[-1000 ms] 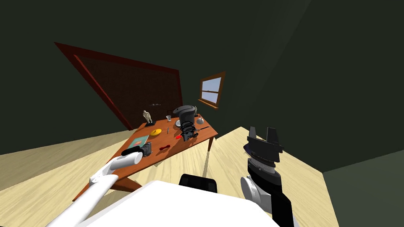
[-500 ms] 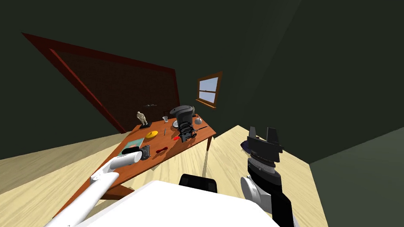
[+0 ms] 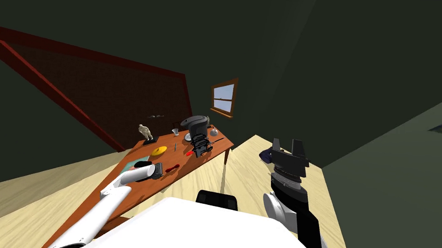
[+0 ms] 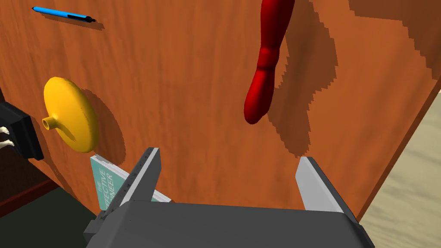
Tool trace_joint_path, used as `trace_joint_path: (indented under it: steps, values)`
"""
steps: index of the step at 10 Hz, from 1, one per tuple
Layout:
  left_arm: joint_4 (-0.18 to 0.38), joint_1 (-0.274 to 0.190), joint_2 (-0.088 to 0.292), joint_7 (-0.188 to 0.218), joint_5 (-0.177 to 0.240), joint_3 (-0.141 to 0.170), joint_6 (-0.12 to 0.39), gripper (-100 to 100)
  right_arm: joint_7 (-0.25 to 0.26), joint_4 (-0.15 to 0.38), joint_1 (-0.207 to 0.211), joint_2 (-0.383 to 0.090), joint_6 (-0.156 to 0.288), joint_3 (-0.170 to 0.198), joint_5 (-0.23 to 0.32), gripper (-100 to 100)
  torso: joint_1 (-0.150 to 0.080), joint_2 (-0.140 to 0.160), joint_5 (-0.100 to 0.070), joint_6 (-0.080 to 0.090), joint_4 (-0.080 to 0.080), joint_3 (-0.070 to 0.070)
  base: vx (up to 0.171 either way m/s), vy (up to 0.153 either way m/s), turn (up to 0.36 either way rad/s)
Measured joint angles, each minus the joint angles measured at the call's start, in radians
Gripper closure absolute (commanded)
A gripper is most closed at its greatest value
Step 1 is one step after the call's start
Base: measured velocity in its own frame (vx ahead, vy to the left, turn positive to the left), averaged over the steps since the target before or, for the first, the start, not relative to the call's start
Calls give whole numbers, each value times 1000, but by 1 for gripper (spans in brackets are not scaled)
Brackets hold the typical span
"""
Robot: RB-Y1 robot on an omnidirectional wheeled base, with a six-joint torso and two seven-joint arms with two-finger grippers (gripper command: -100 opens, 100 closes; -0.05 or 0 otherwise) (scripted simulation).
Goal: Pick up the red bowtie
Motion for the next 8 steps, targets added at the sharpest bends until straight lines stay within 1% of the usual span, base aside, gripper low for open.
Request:
trace_joint_path:
  steps: [1,2,3,4,6,8]
  values:
    - [25,-11,4,3,8,3,27,-100,0,0,0,0,0,0,0,0,0,0,0,1,0,0,10,36,-104]
    - [31,-15,6,7,10,6,52,-100,0,0,0,0,0,0,0,0,0,0,0,0,0,0,15,39,-160]
    - [59,-32,7,13,10,6,80,-100,0,0,0,0,0,0,0,0,0,0,0,1,0,0,28,64,-206]
    - [93,-45,12,13,23,11,108,-100,0,0,0,0,0,0,0,0,2,-1,0,0,0,-1,13,52,-150]
    - [124,-64,10,24,22,11,162,-100,0,0,0,0,0,0,0,0,1,0,0,0,0,0,6,56,-193]
    - [160,-80,11,33,29,15,215,-100,0,0,0,0,0,0,0,0,1,0,0,0,0,0,6,50,-114]
